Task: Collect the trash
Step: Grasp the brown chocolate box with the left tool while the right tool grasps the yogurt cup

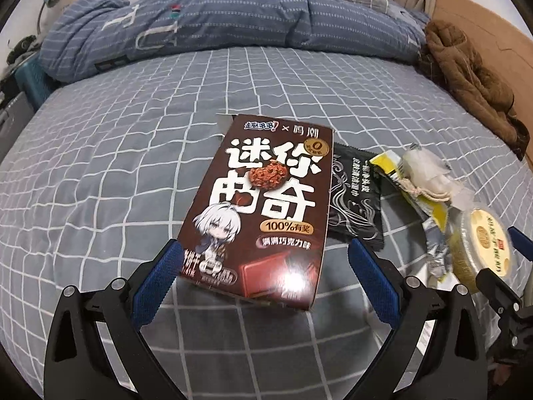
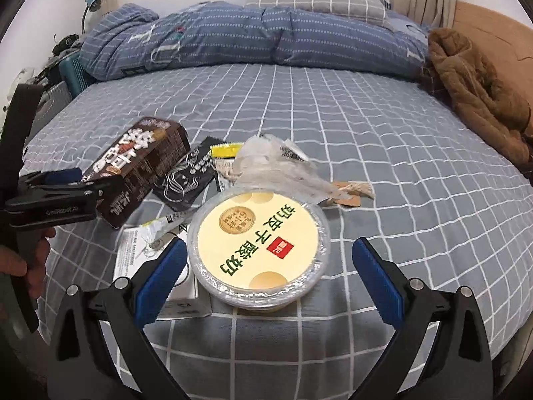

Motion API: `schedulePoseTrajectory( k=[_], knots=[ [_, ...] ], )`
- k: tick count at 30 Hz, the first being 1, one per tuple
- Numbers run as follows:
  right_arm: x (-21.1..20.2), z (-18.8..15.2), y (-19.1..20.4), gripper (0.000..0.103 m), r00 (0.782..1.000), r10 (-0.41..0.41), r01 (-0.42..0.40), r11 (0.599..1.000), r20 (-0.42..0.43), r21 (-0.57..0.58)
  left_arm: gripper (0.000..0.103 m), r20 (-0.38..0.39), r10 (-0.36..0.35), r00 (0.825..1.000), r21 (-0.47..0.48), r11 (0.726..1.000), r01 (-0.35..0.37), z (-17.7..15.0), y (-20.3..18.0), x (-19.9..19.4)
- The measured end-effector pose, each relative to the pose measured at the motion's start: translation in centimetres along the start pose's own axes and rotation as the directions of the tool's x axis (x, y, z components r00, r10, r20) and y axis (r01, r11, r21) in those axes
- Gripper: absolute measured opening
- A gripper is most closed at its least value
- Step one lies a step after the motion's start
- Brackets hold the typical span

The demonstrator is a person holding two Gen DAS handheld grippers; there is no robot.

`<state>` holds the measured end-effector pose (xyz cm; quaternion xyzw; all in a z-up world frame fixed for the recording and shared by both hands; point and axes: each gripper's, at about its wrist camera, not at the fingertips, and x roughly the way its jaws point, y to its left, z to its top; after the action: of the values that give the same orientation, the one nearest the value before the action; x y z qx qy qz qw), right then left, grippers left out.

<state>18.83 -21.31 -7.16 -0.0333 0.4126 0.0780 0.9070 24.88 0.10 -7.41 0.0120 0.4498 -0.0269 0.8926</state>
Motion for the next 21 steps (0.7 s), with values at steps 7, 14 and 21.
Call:
schedulePoseTrajectory(
  k=[7,14,21],
  knots=[
    [0.9,-0.3,0.1,0.095,0.999,0.028,-0.027,1.0,-0.03,0.012,0.097,0.002,0.026,1.0,0.0,1.0,-0.026,0.3,0.3,0.7],
    [1.3,-0.4,0.8,0.093,0.998,0.04,-0.04,0.999,-0.04,0.005,0.097,-0.005,-0.003,1.0,-0.031,1.0,0.003,0.7,1.4,0.9],
    [1.4,-0.4,0.8,0.084,0.998,0.054,-0.053,0.999,-0.045,0.008,0.098,-0.027,-0.042,0.999,-0.039,0.998,0.041,0.5,1.8,1.9]
  ],
)
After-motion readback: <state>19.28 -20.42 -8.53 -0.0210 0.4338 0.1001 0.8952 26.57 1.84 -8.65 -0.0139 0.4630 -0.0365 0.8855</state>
